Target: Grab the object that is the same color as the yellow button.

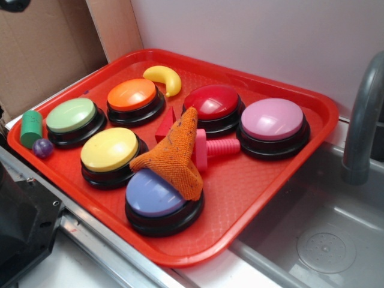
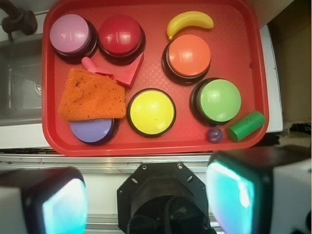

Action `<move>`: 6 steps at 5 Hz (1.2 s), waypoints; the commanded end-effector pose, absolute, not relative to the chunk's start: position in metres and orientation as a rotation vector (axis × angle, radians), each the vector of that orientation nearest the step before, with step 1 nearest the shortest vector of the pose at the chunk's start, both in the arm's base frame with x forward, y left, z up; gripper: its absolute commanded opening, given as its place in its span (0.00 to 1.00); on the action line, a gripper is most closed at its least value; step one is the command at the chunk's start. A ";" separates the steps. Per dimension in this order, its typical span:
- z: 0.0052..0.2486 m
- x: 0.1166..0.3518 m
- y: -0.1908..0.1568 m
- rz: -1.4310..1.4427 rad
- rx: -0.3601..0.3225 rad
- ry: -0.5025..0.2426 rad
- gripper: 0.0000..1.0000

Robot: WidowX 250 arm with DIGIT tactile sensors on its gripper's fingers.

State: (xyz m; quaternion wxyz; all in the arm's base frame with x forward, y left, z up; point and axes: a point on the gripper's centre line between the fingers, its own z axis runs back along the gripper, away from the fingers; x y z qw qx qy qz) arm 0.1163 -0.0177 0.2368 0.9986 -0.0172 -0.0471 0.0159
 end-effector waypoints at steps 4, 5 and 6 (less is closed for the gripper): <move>0.205 0.182 0.012 0.391 0.050 -0.229 1.00; 0.185 0.216 0.027 0.448 0.050 -0.267 1.00; 0.166 0.237 0.044 0.522 0.076 -0.294 1.00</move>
